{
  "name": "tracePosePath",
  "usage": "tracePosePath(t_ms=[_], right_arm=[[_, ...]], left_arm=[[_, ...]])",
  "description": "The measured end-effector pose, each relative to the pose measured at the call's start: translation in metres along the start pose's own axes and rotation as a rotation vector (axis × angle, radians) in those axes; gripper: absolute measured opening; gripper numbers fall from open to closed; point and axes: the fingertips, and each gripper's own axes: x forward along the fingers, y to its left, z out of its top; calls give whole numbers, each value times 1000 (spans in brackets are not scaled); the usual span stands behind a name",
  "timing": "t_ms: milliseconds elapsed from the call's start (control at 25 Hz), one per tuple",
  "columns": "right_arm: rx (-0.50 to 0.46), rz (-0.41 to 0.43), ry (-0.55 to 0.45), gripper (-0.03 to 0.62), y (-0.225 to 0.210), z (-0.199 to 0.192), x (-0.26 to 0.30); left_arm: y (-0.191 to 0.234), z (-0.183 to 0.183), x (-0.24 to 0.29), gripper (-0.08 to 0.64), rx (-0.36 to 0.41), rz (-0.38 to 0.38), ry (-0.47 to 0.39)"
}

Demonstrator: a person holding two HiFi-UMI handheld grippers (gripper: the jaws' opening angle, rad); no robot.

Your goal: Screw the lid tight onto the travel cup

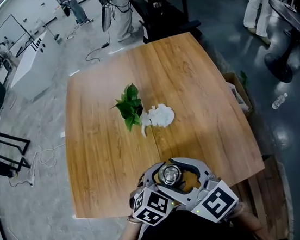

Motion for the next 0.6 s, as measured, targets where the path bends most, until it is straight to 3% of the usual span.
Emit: tracePosePath(t_ms=[40,120,200,320,400,480,600], right_arm=[[3,-19,-8,267,-3,0,1],[34,31,-4,268,-1,-3,3],[77,141,37,268,7,-8,0],[60,298,128,272,20,-21,-10],[47,360,159,273,25,-25,-13],[15,347,166,273,24,-27,-11],[9,151,109,273,9,-20,-1]], left_arm=[[4,0,1,391,-18,28,-2],[3,-4,3,391,-16,21,-1],[-6,-11,2,392,35,-42,15],[-20,-22,0,392,150,-158,49],[-26,-26,0,391,192,-207,67],[-26,-26,2,391,184,-197,76],[-12,-18,6,391,73,-79,61]])
